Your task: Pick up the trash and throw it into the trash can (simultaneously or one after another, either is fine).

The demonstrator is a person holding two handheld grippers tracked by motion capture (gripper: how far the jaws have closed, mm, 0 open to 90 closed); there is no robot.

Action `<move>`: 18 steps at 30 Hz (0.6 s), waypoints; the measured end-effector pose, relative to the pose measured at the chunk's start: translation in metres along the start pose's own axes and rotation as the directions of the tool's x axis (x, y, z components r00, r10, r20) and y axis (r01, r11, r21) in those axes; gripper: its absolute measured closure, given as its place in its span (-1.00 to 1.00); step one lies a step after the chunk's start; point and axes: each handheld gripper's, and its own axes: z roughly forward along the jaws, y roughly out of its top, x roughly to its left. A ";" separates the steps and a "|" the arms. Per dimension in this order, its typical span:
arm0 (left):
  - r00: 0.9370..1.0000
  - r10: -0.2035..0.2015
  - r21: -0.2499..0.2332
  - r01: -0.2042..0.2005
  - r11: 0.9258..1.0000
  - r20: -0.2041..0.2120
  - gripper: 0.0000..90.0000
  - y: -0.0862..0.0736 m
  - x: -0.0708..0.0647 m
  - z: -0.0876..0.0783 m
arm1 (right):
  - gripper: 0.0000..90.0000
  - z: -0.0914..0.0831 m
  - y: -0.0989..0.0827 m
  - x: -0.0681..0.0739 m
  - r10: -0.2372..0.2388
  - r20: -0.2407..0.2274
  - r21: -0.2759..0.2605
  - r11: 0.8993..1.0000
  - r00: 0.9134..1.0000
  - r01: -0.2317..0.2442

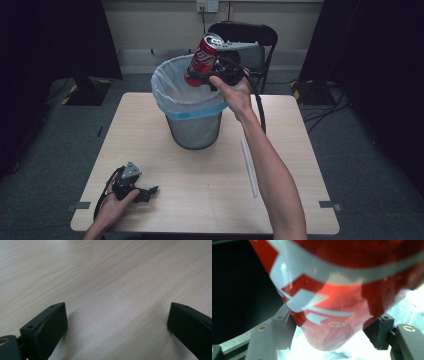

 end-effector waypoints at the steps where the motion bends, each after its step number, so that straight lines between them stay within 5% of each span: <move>1: 1.000 -0.006 -0.004 0.006 1.000 0.002 -0.94 0.000 0.000 0.000 | -0.24 0.003 0.000 0.000 -0.002 0.012 0.012 1.000 1.000 0.002; 18: 1.000 -0.008 -0.004 0.008 1.000 0.001 -0.94 0.000 -0.001 0.000 | -0.51 0.010 -0.001 -0.003 0.027 0.040 0.042 0.999 0.999 -0.029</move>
